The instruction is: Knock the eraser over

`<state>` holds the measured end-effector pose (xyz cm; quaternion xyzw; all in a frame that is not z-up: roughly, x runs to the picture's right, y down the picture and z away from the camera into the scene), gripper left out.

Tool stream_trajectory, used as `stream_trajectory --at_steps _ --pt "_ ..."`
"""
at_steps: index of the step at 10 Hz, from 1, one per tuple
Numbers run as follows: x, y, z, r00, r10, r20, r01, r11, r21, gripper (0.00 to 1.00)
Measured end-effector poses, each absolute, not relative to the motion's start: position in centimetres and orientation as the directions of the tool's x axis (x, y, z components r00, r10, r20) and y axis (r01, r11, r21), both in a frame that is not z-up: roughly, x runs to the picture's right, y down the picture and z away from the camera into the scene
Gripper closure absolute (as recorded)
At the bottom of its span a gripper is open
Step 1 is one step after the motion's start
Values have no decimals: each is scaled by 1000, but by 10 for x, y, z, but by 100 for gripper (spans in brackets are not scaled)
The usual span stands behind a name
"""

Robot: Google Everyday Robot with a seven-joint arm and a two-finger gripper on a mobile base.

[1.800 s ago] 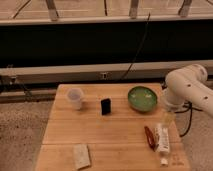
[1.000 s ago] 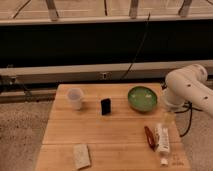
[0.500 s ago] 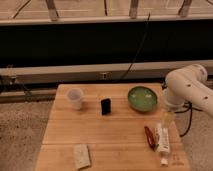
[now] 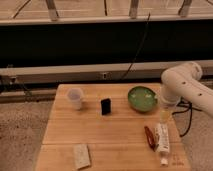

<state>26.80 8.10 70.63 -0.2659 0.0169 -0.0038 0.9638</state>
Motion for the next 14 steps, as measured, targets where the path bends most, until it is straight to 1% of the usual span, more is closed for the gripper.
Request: stream_trajectory --at_steps 2,5,8,12,14 --pt "262 69 716 999 -38 -24 21 863 -504 20" --pt "253 73 722 998 -54 -8 43 865 -500 20" --pt "224 72 739 997 -79 18 77 865 -496 20" --pt "220 77 749 995 -100 25 99 864 -494 20" --pt "202 78 758 993 -109 33 111 862 -495 20"
